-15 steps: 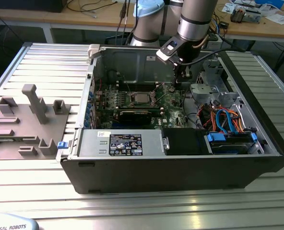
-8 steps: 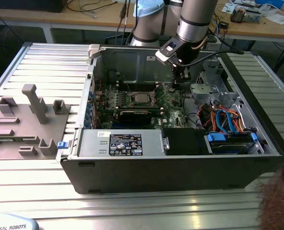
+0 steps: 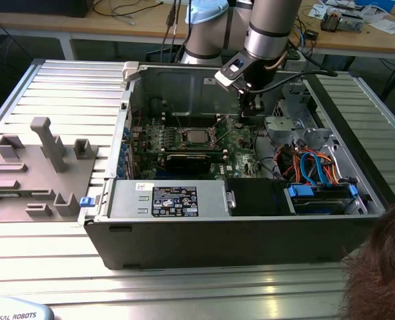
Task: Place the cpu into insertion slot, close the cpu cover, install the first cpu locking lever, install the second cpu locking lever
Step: 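Close the cpu cover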
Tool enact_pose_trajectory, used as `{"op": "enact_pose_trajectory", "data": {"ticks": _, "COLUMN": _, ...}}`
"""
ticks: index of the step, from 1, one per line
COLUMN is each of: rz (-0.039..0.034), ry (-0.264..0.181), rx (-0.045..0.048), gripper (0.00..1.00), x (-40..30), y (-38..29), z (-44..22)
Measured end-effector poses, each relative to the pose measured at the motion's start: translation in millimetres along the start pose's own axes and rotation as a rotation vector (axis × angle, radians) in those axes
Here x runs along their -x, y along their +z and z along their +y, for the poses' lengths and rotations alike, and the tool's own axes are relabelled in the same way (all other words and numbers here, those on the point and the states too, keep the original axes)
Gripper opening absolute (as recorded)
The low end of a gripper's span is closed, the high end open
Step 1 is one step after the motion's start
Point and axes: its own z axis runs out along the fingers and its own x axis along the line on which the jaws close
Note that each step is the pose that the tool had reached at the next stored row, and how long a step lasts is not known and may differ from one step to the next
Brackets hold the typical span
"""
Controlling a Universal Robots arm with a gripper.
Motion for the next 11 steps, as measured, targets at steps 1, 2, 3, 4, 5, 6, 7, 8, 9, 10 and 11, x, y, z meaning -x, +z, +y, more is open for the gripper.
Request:
{"op": "enact_pose_trajectory", "data": {"ticks": 1, "rz": -0.0001, "ry": 0.000, "rx": -0.0001, "gripper": 0.11, "x": -0.1, "y": 0.0, "z": -1.5}}
{"op": "enact_pose_trajectory", "data": {"ticks": 2, "rz": 0.0000, "ry": 0.000, "rx": 0.0000, "gripper": 0.11, "x": -0.2, "y": 0.1, "z": -3.0}}
{"op": "enact_pose_trajectory", "data": {"ticks": 3, "rz": 0.0000, "ry": 0.000, "rx": 0.0000, "gripper": 0.11, "x": -0.3, "y": 0.1, "z": -4.5}}
{"op": "enact_pose_trajectory", "data": {"ticks": 4, "rz": 0.0000, "ry": 0.000, "rx": 0.0000, "gripper": 0.11, "x": -0.3, "y": 0.1, "z": -5.9}}
{"op": "enact_pose_trajectory", "data": {"ticks": 5, "rz": -0.0001, "ry": 0.000, "rx": 0.0000, "gripper": 0.11, "x": -0.4, "y": 0.1, "z": -7.4}}
{"op": "enact_pose_trajectory", "data": {"ticks": 6, "rz": -0.0001, "ry": 0.000, "rx": 0.0000, "gripper": 0.11, "x": -0.4, "y": 0.1, "z": -8.5}}
{"op": "enact_pose_trajectory", "data": {"ticks": 7, "rz": 0.0000, "ry": 0.000, "rx": 0.0000, "gripper": 0.11, "x": -0.6, "y": 0.2, "z": -10.8}}
{"op": "enact_pose_trajectory", "data": {"ticks": 8, "rz": 0.0000, "ry": 0.000, "rx": 0.0000, "gripper": 0.11, "x": -0.6, "y": 0.2, "z": -11.8}}
{"op": "enact_pose_trajectory", "data": {"ticks": 9, "rz": 0.0000, "ry": 0.000, "rx": 0.0000, "gripper": 0.11, "x": -0.7, "y": 0.3, "z": -12.8}}
{"op": "enact_pose_trajectory", "data": {"ticks": 10, "rz": 0.0000, "ry": 0.000, "rx": 0.0000, "gripper": 0.11, "x": -0.7, "y": 0.3, "z": -13.8}}
{"op": "enact_pose_trajectory", "data": {"ticks": 11, "rz": 0.0000, "ry": 0.000, "rx": 0.0000, "gripper": 0.11, "x": -0.8, "y": 0.3, "z": -14.6}}
